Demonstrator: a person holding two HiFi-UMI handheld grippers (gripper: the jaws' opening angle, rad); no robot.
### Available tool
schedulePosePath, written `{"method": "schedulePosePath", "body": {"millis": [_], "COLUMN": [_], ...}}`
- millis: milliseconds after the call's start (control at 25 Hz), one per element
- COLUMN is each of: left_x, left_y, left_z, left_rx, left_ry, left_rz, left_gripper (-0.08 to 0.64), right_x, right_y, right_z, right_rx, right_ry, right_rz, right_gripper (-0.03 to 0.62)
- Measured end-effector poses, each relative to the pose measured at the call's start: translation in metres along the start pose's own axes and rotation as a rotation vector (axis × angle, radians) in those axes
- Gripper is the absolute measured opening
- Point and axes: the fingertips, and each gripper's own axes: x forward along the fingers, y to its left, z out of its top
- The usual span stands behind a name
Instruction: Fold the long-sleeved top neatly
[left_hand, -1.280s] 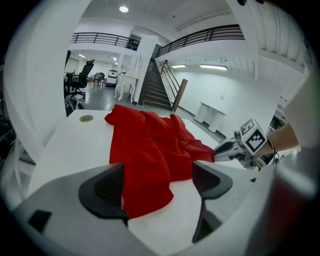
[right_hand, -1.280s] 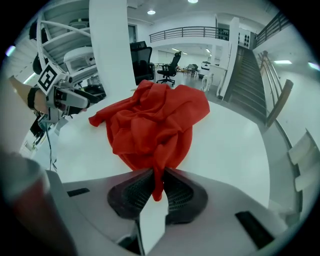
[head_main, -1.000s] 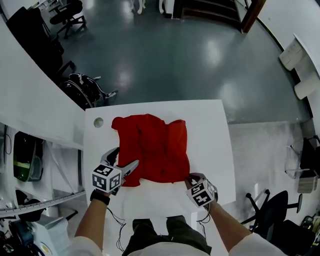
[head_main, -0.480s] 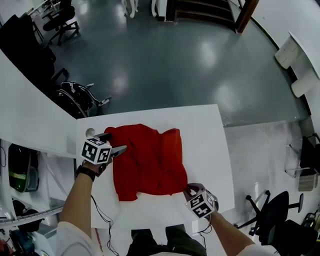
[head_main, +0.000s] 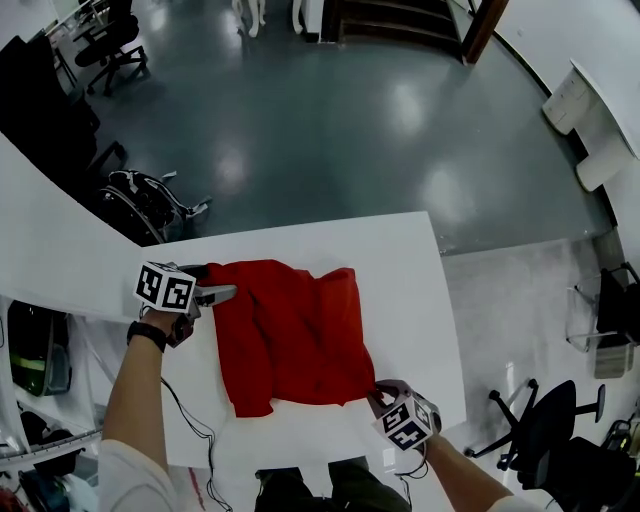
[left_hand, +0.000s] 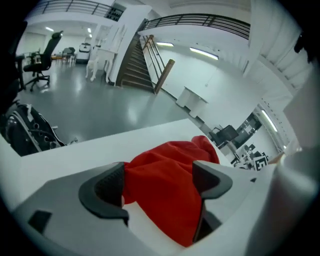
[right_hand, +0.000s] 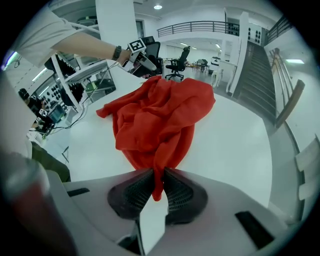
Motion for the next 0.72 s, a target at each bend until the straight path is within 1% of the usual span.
{"method": "schedulePosePath", "body": {"millis": [80, 160, 320, 440, 560, 720], "left_x": [0.008, 0.016, 0.025, 0.028, 0.03, 0.031], "left_y": [-0.006, -0.006, 0.004, 0.01, 0.013, 0.017], "left_z": [-0.004, -0.009, -0.013, -0.014, -0.015, -0.015], "left_rx": [-0.022, -0.049, -0.111, -0.133, -0.147, -0.148], "left_ry": [0.05, 0.094, 0.131, 0.158, 0.166, 0.171], "left_rz": [-0.064, -0.088, -0.074, -0.043, -0.021, -0.012], "left_gripper": [0.425, 0.425, 0.425, 0.396, 0.373, 0.373], "right_x": [-0.001, -0.002, -0.002, -0.006, -0.013, -0.024], "right_y": [0.0, 0.0, 0.002, 0.003, 0.008, 0.014], "right_z": [-0.005, -0.008, -0.008, -0.011, -0.02, -0.038], "right_rx": [-0.009, -0.02, -0.048, -0.054, -0.046, -0.027], "right_ry": [0.007, 0.014, 0.023, 0.029, 0.038, 0.059], "right_rz": [0.004, 0.007, 0.016, 0.031, 0.049, 0.073], "right_gripper": [0.069, 0.069, 0.069, 0.069, 0.069, 0.069]}}
